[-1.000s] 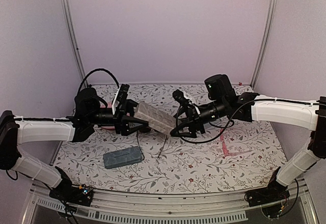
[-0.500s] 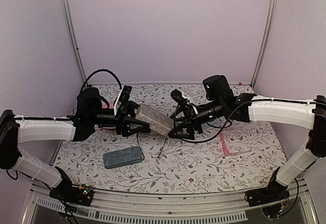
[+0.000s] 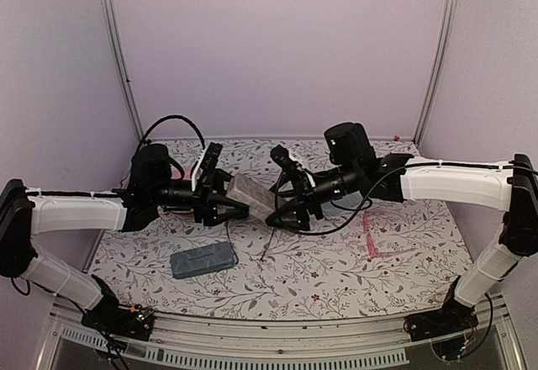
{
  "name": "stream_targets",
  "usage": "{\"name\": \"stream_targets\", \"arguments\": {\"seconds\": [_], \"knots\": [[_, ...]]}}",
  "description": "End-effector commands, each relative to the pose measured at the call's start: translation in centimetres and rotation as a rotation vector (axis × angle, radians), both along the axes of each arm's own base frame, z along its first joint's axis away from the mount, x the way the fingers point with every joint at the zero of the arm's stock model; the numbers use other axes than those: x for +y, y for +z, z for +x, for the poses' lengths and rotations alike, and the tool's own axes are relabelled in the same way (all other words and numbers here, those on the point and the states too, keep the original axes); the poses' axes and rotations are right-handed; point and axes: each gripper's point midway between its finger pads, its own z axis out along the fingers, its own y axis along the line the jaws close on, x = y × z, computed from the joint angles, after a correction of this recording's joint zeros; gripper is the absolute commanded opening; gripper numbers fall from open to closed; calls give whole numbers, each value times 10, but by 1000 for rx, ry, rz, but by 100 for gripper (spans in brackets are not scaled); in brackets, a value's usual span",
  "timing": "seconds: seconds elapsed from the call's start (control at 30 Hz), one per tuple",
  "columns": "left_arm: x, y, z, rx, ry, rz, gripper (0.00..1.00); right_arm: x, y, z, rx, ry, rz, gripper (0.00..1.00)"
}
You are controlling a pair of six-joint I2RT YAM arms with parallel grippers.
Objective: Organize the sunglasses
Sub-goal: Open the sunglasses case.
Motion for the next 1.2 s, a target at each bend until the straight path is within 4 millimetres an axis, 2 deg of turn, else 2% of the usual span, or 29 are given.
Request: {"name": "stream_targets", "arguments": {"seconds": [0.0, 0.27, 0.47, 0.63, 0.7, 0.8, 1.0, 1.17], "knots": [[-7, 10, -2, -45, -13, -12, 0, 14, 10, 7, -18, -11, 20, 93], [-12, -1, -4, -86, -17, 35, 0, 17, 8, 16, 7, -66, 18, 63], [-8, -16, -11, -174, -41, 104, 0, 16, 5, 11, 97, -45, 20, 51], [-4, -25, -22, -276, -80, 144, 0, 7, -6, 11, 317, -17, -1, 43], [-3, -27, -26, -303, -93, 145, 0, 3, -6, 11, 379, -4, 0, 43], [-2, -29, -33, -332, -114, 144, 0, -4, -18, 7, 468, 5, -24, 49], [-3, -36, -43, -352, -139, 161, 0, -16, -31, 18, 578, -31, -41, 68], [-3, -41, -47, -359, -145, 174, 0, -16, -37, 20, 601, -41, -51, 72]]}}
